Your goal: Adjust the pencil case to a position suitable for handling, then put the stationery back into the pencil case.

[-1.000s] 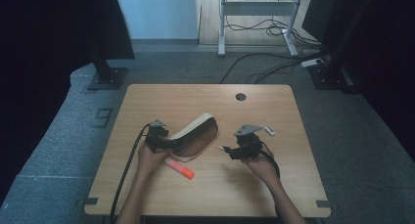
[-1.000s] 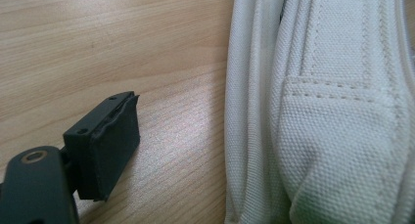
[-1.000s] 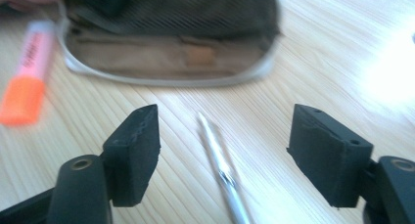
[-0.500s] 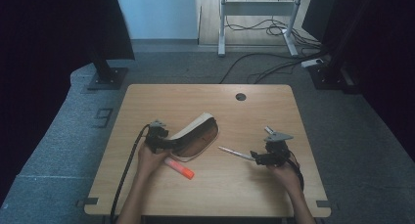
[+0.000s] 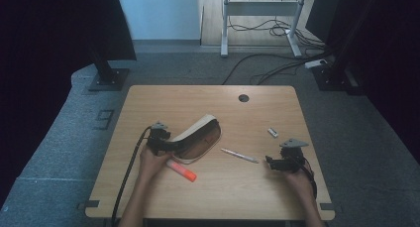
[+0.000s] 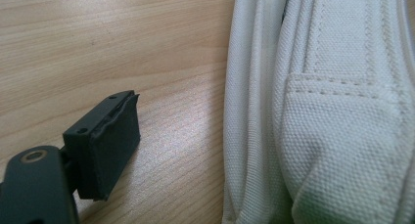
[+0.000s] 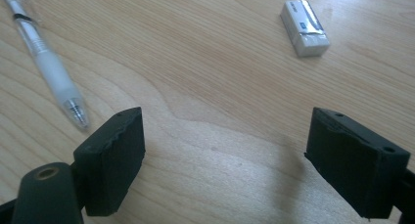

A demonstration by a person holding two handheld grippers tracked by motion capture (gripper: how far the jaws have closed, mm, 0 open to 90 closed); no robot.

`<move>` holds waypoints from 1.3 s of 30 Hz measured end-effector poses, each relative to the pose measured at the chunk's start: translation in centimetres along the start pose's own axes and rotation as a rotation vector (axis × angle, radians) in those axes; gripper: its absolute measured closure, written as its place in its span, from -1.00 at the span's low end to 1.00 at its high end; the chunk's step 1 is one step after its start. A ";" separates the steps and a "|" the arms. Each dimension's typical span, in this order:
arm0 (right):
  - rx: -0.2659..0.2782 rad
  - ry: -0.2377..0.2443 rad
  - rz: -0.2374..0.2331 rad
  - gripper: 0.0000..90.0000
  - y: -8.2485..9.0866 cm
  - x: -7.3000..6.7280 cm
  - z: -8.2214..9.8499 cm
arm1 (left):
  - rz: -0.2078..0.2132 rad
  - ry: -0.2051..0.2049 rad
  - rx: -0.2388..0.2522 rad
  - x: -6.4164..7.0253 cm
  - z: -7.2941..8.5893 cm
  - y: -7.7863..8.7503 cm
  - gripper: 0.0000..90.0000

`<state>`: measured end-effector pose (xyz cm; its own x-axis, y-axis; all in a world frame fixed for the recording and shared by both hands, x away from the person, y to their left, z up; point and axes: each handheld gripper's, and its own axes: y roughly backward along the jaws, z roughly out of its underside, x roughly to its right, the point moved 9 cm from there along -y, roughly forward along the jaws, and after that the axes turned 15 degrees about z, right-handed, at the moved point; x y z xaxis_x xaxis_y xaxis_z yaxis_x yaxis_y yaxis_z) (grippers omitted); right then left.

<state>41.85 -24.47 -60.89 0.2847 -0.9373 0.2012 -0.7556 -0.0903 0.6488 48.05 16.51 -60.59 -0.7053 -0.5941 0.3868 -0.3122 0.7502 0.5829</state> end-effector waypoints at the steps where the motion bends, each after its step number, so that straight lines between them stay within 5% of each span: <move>1: 0.001 -0.004 0.002 -0.68 0.0 0.1 -0.1 | 0.000 0.000 0.000 0.0 0.0 0.0 -0.68; 7: 0.004 -0.023 0.008 -0.65 -0.4 1.0 -0.7 | 0.001 0.000 0.001 0.0 0.0 0.0 -0.68; 12: -0.004 -0.042 -0.058 -0.68 -1.1 1.3 -1.3 | 0.001 0.000 0.001 0.0 0.0 0.0 -0.68; 28: -0.049 -0.008 0.030 -0.31 -5.3 4.1 -3.6 | 0.003 -0.002 0.000 0.0 0.0 0.0 -0.68; 34: -0.044 -0.037 -0.010 -0.03 -6.3 4.1 -4.3 | 0.003 -0.002 0.000 0.0 0.0 0.0 -0.68; 36: -0.047 -0.037 -0.014 0.17 -6.4 4.0 -4.5 | 0.005 -0.002 0.001 0.0 0.0 0.0 -0.68; 37: -0.058 -0.030 -0.026 0.44 -6.3 3.9 -4.7 | 0.004 -0.002 0.002 0.0 0.0 0.0 -0.68; 39: -0.062 -0.031 -0.031 0.58 -6.3 3.9 -4.7 | 0.005 -0.002 0.003 0.0 0.0 0.0 -0.68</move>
<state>50.47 -25.97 -60.70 0.2880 -0.9445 0.1579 -0.7087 -0.0993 0.6984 48.01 16.52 -60.59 -0.7079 -0.5900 0.3883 -0.3108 0.7538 0.5789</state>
